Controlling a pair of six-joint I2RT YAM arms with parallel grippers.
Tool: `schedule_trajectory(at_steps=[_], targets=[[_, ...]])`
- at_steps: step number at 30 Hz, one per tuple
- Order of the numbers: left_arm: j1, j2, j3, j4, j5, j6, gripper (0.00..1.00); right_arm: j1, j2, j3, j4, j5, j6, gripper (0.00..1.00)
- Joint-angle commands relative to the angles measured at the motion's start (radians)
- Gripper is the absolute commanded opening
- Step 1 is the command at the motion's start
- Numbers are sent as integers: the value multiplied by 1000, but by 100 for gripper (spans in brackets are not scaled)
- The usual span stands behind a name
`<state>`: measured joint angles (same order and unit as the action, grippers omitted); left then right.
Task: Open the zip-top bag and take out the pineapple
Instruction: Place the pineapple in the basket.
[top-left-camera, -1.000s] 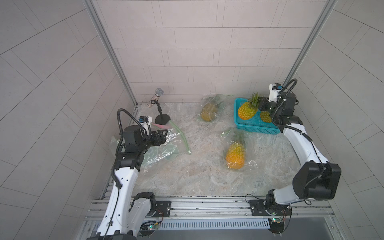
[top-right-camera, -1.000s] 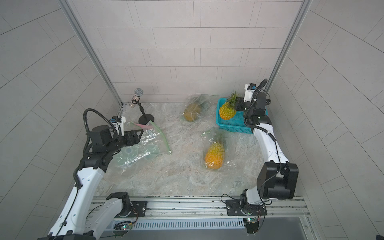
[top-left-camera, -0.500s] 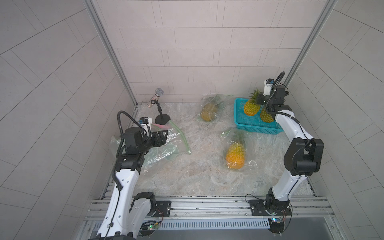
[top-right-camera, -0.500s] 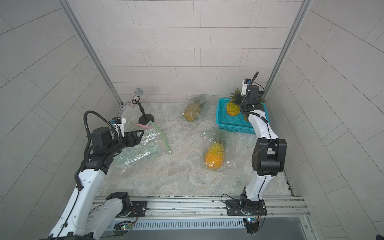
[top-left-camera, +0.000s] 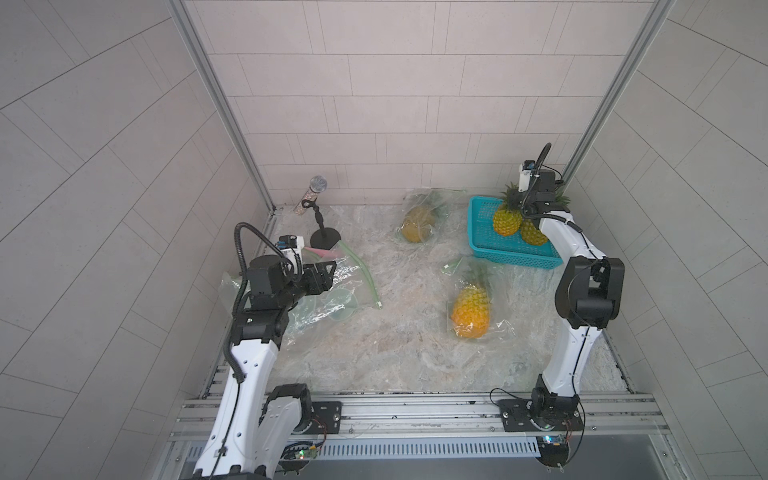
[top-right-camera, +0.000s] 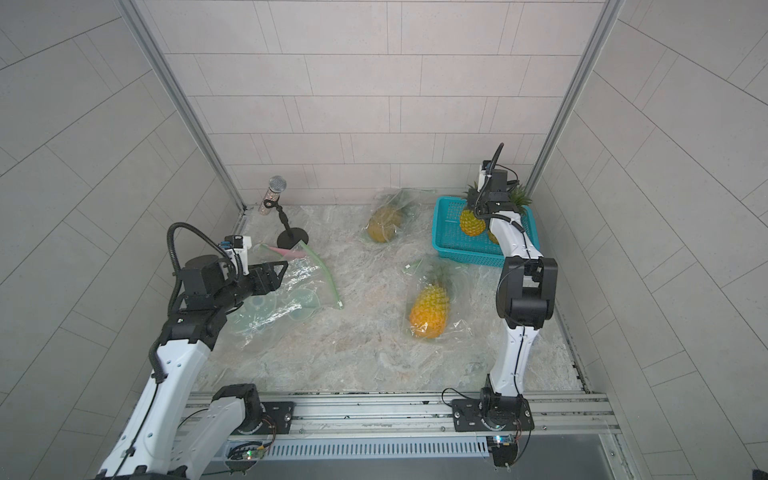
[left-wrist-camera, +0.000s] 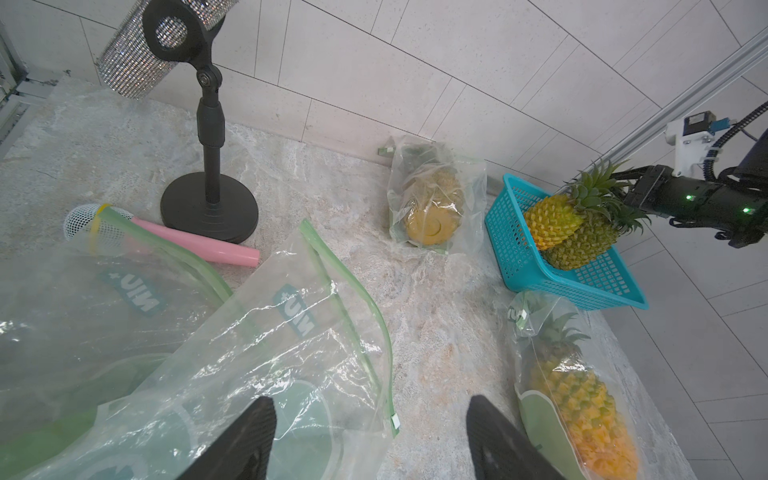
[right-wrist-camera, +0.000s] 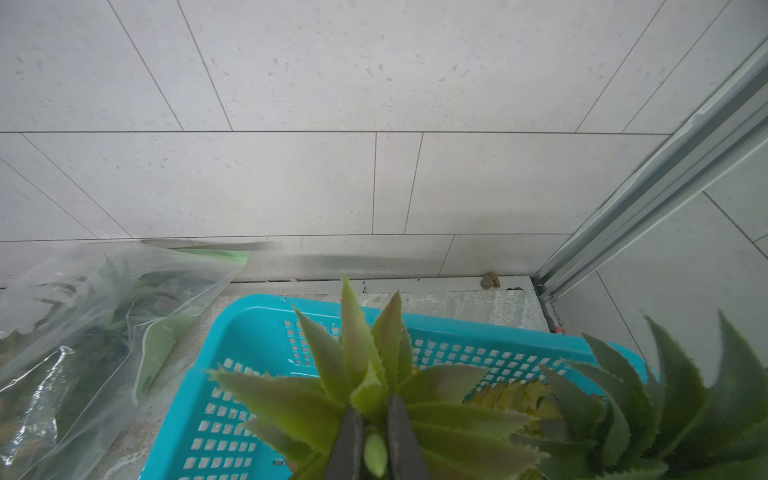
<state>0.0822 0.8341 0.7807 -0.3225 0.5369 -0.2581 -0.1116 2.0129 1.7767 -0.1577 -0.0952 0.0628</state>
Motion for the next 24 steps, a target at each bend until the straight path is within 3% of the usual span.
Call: schedule_trajectory(at_steps=[1,8,12,17,24], targets=[[2,-12,-8,13,4,3,77,2,5,41,55,60,-2,0],[2,-9,-8,13,12,3,77,2,27,27,39,95,8,0],[2,-5,-10,17,17,1,77,0,19,17,35,88,11,10],[2,-1,-10,19,21,0,78,-2,-37,-3,35,60,27,39],[2,-4,-12,20,24,0,78,-16,-154,-58,29,-73,109,50]])
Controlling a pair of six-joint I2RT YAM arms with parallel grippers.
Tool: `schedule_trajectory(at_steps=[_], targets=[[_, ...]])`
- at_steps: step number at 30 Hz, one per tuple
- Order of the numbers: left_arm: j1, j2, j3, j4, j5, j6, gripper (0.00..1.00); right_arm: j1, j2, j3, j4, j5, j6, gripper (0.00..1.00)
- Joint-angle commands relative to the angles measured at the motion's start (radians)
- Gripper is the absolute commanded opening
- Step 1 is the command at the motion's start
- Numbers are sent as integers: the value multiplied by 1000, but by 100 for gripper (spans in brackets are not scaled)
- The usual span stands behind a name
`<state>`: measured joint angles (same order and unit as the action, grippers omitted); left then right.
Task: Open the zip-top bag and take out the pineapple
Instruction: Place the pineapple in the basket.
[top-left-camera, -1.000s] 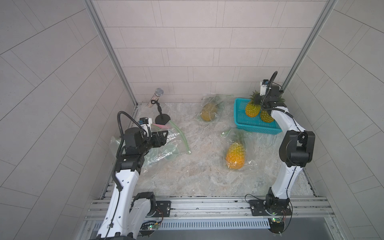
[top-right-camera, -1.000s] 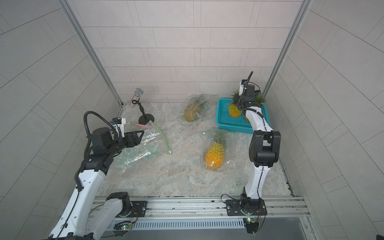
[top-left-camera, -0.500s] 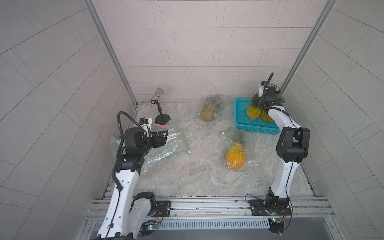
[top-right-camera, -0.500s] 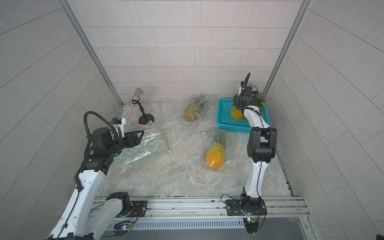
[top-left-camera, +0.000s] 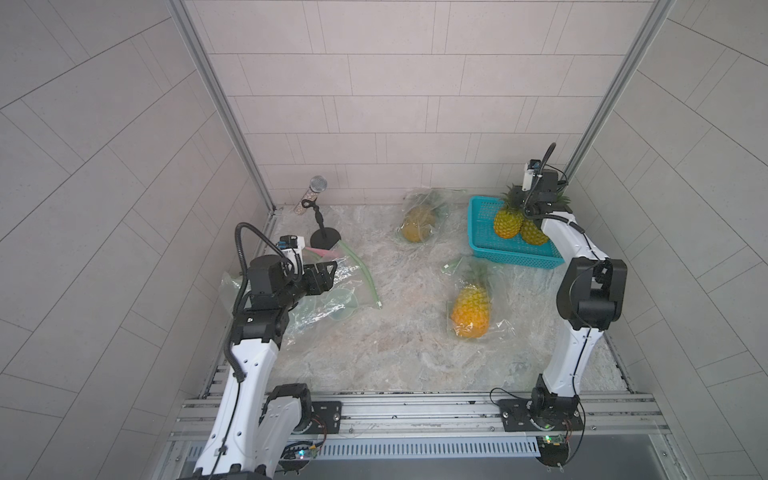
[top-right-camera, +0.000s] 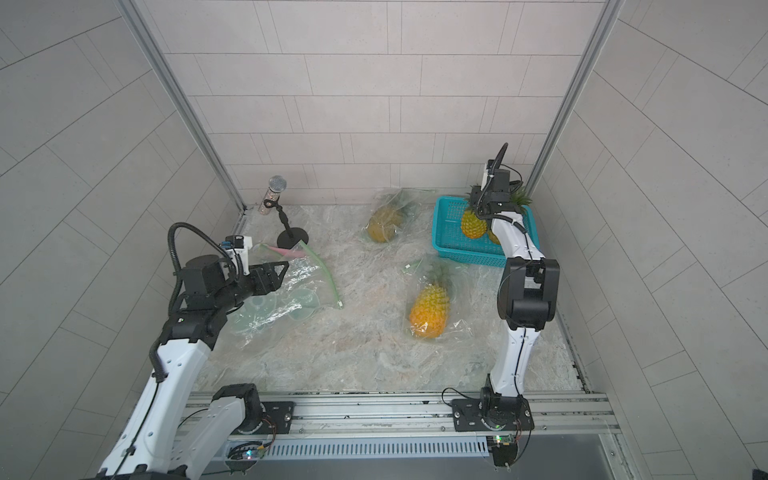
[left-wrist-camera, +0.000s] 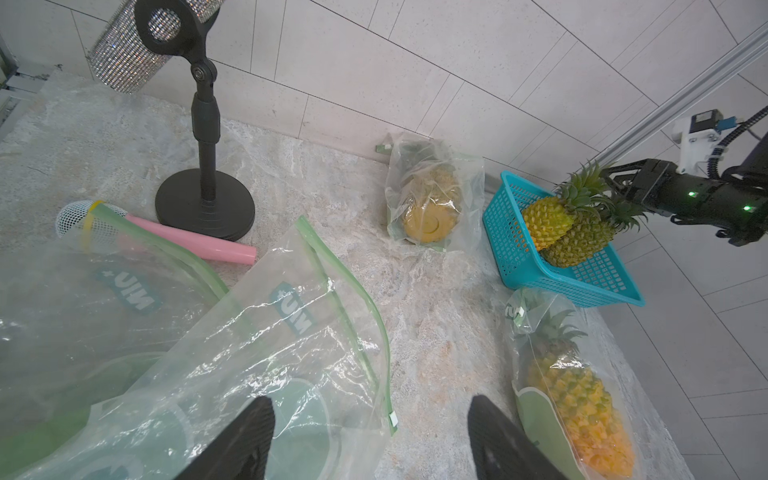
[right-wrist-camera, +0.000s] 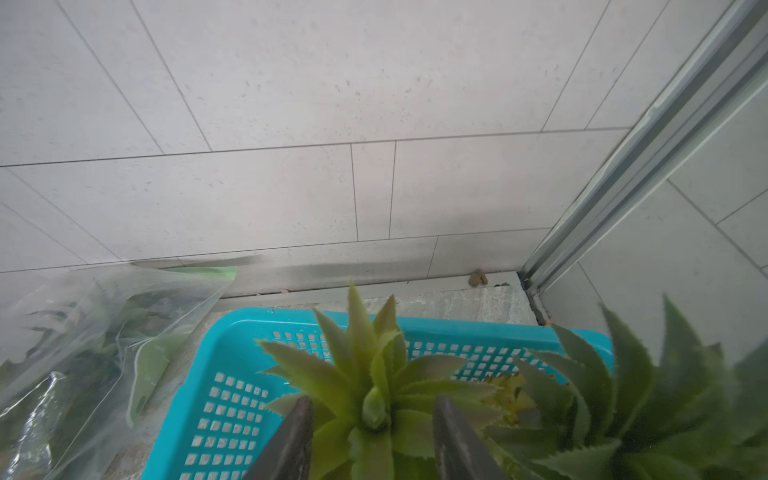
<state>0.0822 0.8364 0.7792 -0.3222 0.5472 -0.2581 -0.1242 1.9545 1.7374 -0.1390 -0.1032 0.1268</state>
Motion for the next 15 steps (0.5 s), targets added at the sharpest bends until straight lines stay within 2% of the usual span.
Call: schedule_trajectory(at_steps=[1,9,15], targets=[[2,-7,-11,20,13,-1,78,-3,-116,-32,10,-84,45,51],[1,-6,-11,20,18,-3,78,0,-265,-153,-63,-229,72,53],[2,-2,-12,20,16,-6,78,34,-379,-317,-103,-309,72,53]])
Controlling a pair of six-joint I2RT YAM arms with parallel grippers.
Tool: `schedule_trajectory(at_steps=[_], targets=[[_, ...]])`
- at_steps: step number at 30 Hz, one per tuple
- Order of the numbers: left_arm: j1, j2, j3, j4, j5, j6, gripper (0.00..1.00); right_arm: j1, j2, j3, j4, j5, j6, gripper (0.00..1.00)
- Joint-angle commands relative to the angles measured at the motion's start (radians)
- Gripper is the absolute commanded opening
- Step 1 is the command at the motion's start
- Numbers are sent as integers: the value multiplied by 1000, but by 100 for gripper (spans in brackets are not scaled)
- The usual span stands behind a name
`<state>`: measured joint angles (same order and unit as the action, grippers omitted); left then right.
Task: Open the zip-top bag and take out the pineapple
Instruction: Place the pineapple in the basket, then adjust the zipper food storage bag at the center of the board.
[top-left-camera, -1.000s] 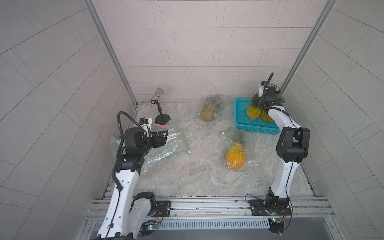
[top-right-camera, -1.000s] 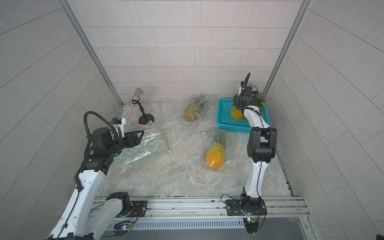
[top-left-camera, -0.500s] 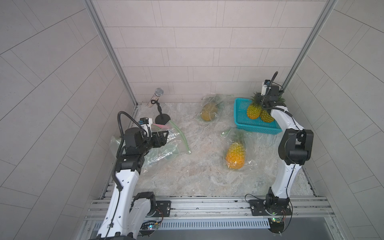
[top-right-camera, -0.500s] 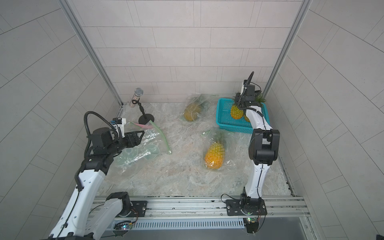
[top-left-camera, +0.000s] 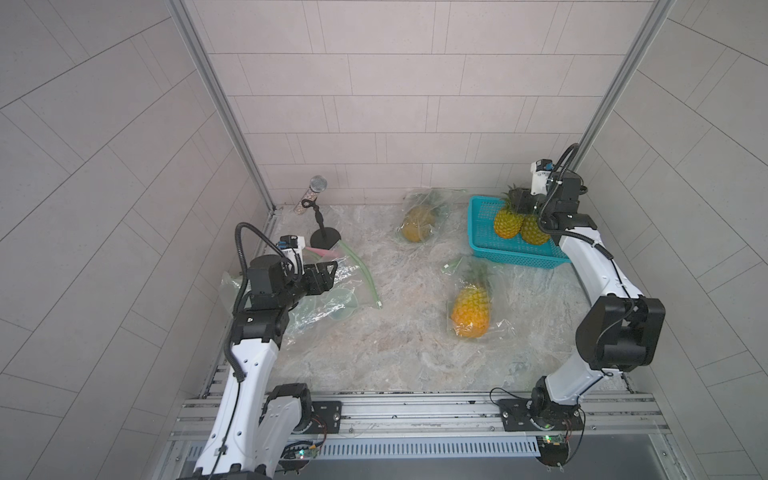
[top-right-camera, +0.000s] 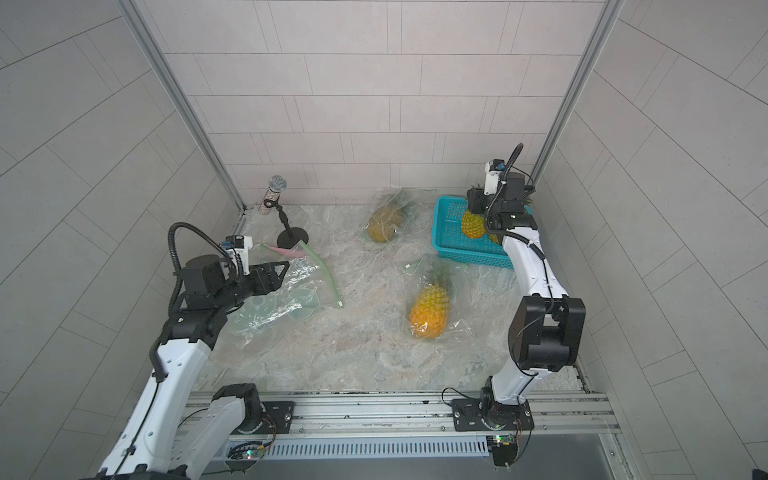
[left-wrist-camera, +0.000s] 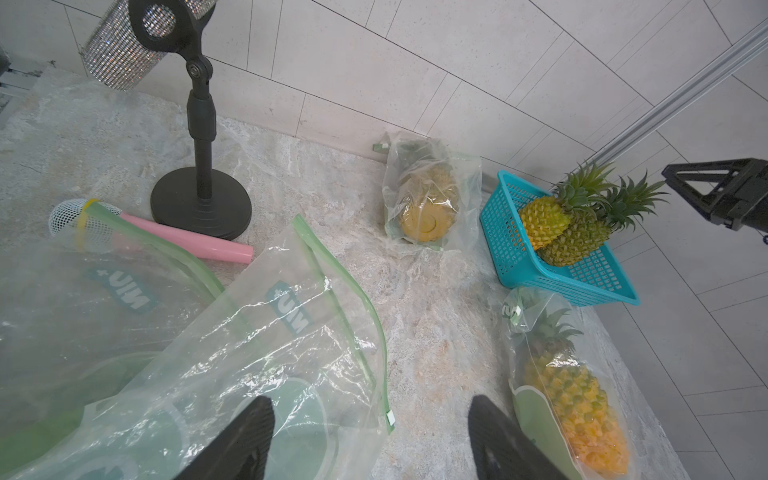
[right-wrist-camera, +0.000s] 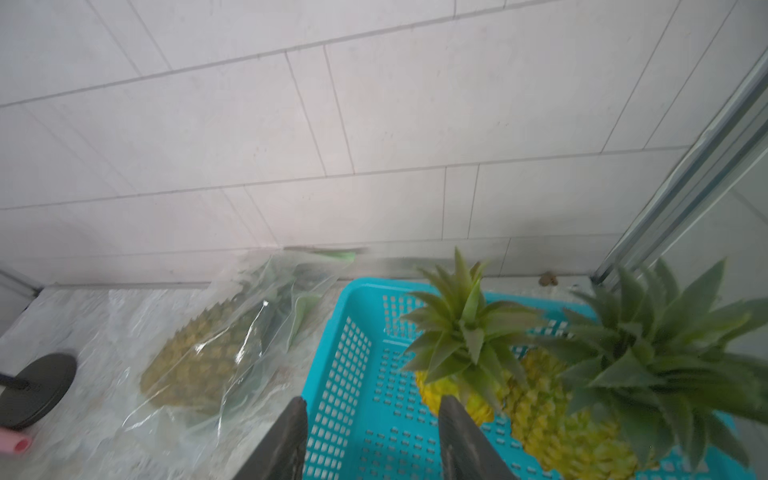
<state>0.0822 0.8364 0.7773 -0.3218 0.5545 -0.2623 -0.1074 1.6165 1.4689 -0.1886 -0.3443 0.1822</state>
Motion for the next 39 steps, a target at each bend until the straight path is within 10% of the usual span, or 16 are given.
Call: schedule_trajectory(at_steps=[1,13,31,39], targets=[[2,-2,-10,20,12,-2,78,23,-63,-81,-60,-81,22,52],[2,1,-10,20,19,-6,78,163,-229,-370,-160,-88,-9,51],[1,5,-12,20,21,-9,78,297,-55,-330,-219,39,-39,52],[1,12,-11,19,43,-17,78,310,-40,-317,-295,31,-61,9]])
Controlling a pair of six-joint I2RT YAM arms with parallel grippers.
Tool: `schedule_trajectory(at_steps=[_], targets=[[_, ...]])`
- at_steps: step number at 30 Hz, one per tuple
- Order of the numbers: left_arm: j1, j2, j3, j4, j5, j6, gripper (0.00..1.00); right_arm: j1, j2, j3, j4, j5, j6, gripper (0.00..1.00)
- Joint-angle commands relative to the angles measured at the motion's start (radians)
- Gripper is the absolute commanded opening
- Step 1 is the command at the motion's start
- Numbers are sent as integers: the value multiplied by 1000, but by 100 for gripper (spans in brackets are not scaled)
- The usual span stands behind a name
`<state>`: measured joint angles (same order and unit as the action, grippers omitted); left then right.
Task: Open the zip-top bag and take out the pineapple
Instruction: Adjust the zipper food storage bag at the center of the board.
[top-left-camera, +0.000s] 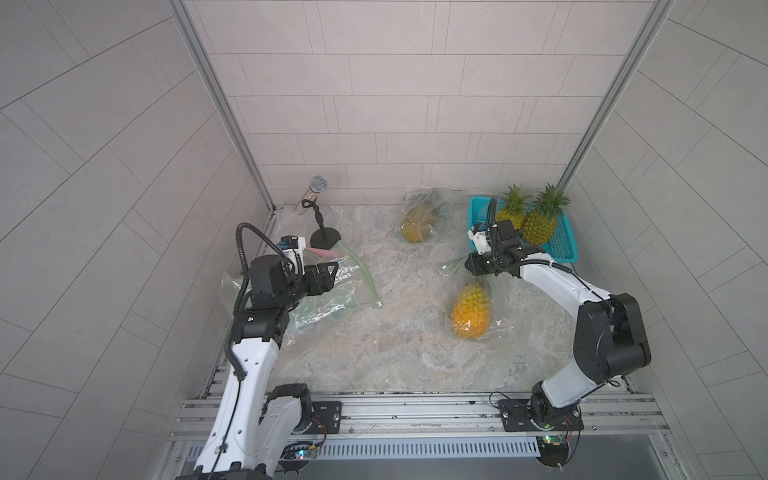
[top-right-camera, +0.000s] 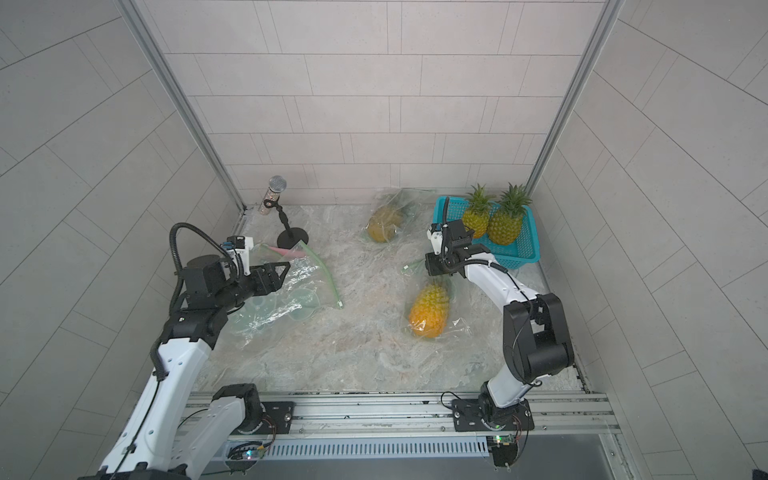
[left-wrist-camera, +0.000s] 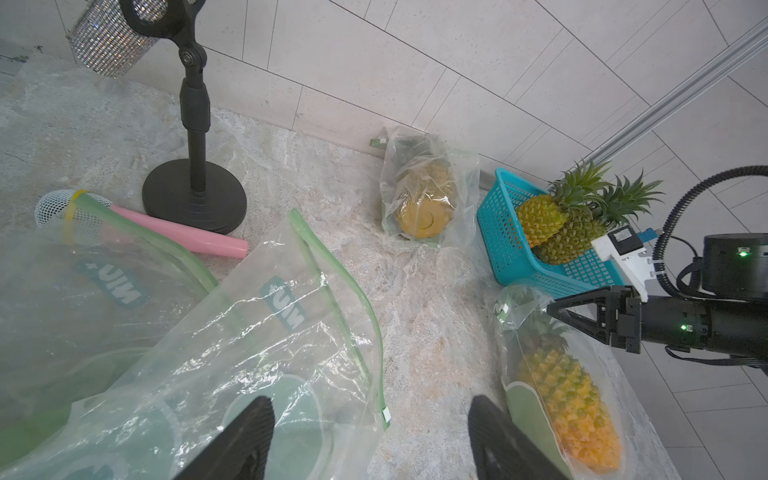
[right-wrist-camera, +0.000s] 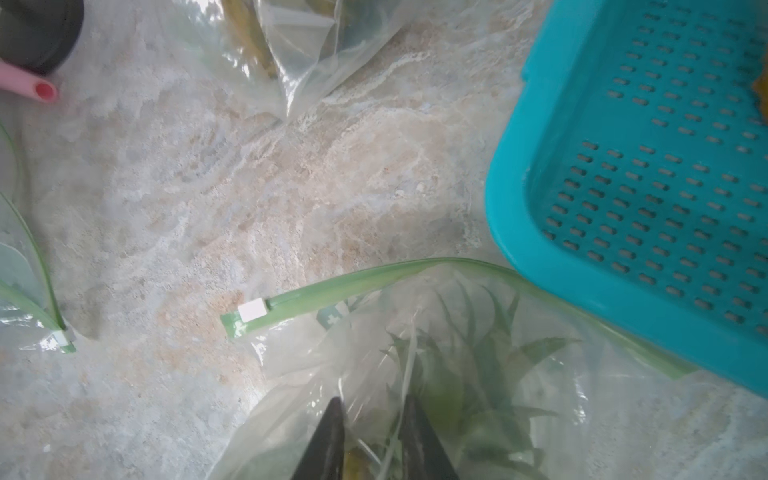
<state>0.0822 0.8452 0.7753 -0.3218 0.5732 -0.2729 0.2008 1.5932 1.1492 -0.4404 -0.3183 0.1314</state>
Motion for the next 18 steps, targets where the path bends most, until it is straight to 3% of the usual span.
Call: schedule_trajectory(at_steps=[1,5,8,14,18], targets=[[2,5,-10,20,28,-8,78,2,-36,-10,-37,-3,-12,2],[-9,15,-10,25,47,-14,78,2,-147,-72,20,-40,6,0],[-69,27,-1,24,27,-13,78,2,-255,-134,98,-84,62,0],[-292,43,0,41,-100,-96,78,27,-461,-288,299,-81,185,0],[-463,79,-26,144,-169,-177,77,46,-533,-329,319,-64,205,0]])
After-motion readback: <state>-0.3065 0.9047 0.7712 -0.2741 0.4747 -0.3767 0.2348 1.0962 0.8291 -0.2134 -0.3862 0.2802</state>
